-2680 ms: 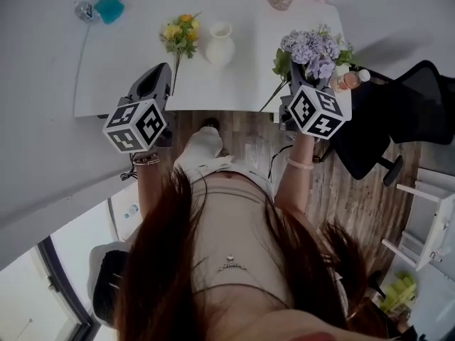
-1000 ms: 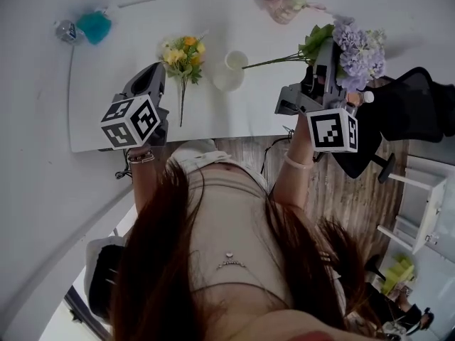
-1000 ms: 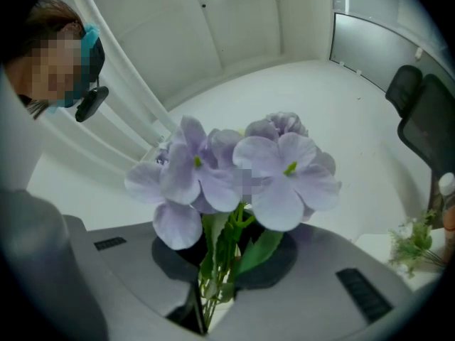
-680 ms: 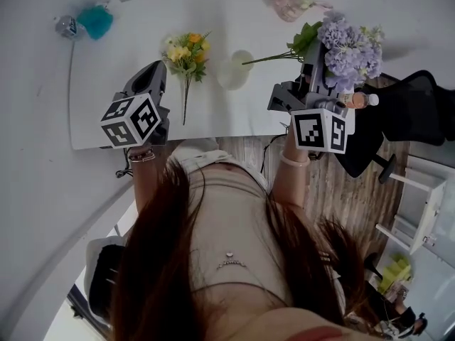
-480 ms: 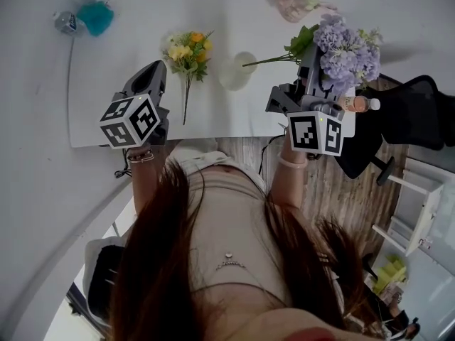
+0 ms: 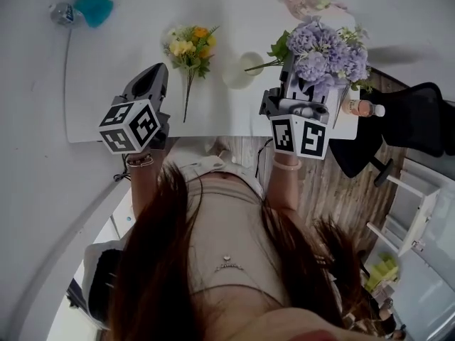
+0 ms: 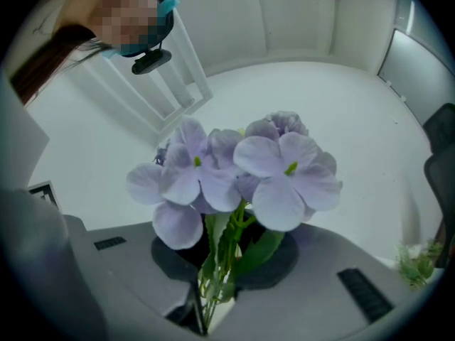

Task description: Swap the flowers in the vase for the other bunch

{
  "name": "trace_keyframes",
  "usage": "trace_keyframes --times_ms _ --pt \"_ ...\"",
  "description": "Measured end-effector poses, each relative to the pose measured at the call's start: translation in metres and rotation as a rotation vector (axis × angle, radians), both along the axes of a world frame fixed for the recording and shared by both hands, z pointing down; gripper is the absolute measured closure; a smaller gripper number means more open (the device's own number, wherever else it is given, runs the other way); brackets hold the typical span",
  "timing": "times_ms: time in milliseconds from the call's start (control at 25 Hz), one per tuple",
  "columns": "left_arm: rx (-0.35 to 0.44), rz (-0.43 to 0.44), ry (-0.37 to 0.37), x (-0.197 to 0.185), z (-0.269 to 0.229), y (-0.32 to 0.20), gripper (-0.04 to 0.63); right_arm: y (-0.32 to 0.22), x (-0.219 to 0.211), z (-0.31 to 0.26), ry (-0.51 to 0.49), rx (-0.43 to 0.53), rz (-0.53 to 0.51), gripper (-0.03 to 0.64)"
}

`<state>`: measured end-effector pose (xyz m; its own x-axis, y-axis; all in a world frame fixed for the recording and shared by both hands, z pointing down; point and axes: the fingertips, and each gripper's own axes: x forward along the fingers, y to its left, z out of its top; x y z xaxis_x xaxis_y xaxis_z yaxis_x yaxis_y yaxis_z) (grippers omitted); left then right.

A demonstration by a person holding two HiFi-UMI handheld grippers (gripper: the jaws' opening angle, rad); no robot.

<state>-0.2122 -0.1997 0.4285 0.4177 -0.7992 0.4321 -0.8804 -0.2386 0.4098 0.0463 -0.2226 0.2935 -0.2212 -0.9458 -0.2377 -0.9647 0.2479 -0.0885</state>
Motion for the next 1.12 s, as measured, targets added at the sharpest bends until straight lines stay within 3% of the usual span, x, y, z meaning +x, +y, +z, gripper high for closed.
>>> trace_keyframes --times_ms 1120 --pt "-0.070 -0.011 0.002 0.002 0.030 0.002 0.592 -0.022 -0.039 0.082 0.141 -0.190 -0.099 0.518"
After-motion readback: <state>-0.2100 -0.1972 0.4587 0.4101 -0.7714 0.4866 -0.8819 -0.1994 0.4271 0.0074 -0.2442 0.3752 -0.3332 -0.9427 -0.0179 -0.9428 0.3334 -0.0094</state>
